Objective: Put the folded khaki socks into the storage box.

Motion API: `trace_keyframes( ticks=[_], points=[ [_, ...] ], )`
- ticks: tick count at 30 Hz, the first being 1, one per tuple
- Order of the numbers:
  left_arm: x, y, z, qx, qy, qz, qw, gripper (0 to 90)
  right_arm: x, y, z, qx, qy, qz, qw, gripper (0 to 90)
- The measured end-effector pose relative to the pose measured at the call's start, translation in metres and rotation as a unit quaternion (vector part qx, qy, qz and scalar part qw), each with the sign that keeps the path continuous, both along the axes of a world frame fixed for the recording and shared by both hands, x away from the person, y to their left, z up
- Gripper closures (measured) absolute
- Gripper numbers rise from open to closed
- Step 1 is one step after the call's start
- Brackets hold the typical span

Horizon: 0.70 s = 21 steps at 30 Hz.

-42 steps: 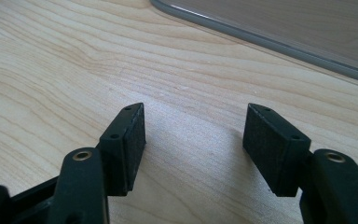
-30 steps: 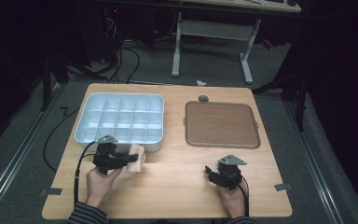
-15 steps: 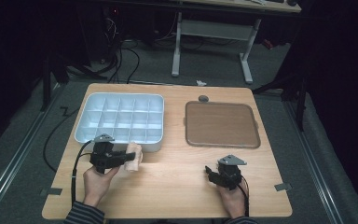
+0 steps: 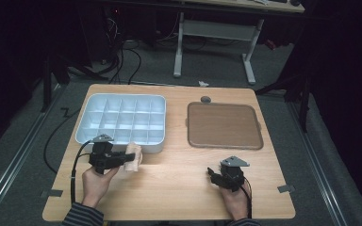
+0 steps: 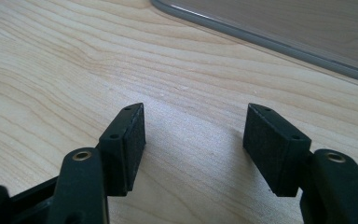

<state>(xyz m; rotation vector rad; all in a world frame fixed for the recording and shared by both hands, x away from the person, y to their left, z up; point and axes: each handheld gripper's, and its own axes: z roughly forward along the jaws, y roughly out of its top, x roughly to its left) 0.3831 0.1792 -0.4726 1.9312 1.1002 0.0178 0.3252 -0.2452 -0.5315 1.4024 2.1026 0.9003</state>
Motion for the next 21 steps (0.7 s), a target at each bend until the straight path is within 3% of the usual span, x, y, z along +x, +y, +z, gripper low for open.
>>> trace_keyframes(
  ticks=[13,21],
  points=[
    [0.0049,0.0042,0.0074,0.009,-0.004,0.000,1.0000,71.5,0.0000,0.0000,0.0000,0.000,0.000,-0.001,1.0000,38.9],
    [0.0083,0.0096,0.0095,0.004,-0.002,0.004,1.0000,71.5,-0.0001,-0.0001,0.0000,0.000,0.000,0.000,1.0000,38.8]
  ],
)
